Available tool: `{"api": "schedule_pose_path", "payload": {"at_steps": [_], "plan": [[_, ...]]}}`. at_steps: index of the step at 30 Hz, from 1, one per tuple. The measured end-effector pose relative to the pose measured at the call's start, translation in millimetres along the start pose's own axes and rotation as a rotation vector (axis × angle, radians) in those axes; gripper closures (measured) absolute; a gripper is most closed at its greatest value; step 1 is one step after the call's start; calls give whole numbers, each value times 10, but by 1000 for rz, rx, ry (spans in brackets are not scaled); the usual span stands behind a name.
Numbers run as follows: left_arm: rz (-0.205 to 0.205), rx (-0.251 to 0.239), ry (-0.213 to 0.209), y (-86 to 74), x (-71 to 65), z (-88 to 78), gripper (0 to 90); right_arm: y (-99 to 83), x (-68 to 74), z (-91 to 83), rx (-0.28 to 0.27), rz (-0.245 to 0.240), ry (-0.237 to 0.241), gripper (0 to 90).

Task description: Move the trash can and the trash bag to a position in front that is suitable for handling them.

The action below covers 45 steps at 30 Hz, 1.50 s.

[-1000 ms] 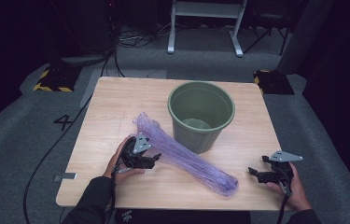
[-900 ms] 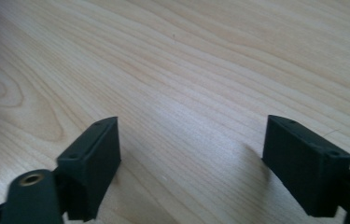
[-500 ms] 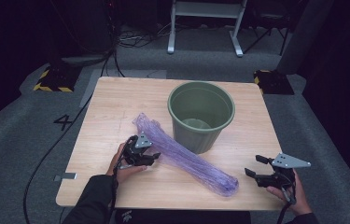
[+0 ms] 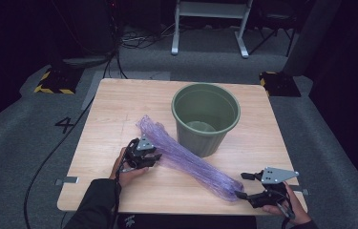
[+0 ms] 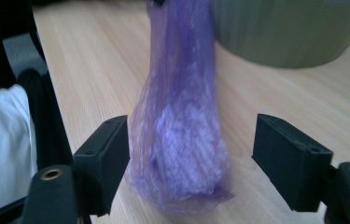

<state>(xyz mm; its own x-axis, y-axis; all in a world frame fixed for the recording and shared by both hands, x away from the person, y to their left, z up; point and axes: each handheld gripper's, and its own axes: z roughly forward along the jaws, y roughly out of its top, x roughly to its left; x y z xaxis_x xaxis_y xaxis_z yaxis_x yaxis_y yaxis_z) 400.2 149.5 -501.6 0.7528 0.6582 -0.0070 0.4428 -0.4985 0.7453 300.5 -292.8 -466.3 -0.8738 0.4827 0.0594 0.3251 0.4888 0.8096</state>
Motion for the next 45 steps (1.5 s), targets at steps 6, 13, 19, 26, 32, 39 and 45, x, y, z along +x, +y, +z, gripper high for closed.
{"api": "schedule_pose_path", "payload": {"at_steps": [6,13,19,26,32,39,45], "plan": [[2,0,3,-11,3,-12,616,-95,-22,158,66,-31,5,584],[5,-6,5,-33,24,-33,680,-167,-169,235,64,1,-62,772],[-4,-5,17,-85,59,-93,701,-163,-277,273,44,29,-128,824],[-39,-7,57,-202,117,-223,701,-48,-405,419,30,47,-152,840],[-70,-6,105,-305,155,-336,655,68,-462,539,17,38,-126,840],[-90,-1,152,-416,198,-461,537,200,-482,707,14,33,-107,844],[-86,0,182,-412,127,-561,273,284,-495,842,8,31,-93,842]]}}
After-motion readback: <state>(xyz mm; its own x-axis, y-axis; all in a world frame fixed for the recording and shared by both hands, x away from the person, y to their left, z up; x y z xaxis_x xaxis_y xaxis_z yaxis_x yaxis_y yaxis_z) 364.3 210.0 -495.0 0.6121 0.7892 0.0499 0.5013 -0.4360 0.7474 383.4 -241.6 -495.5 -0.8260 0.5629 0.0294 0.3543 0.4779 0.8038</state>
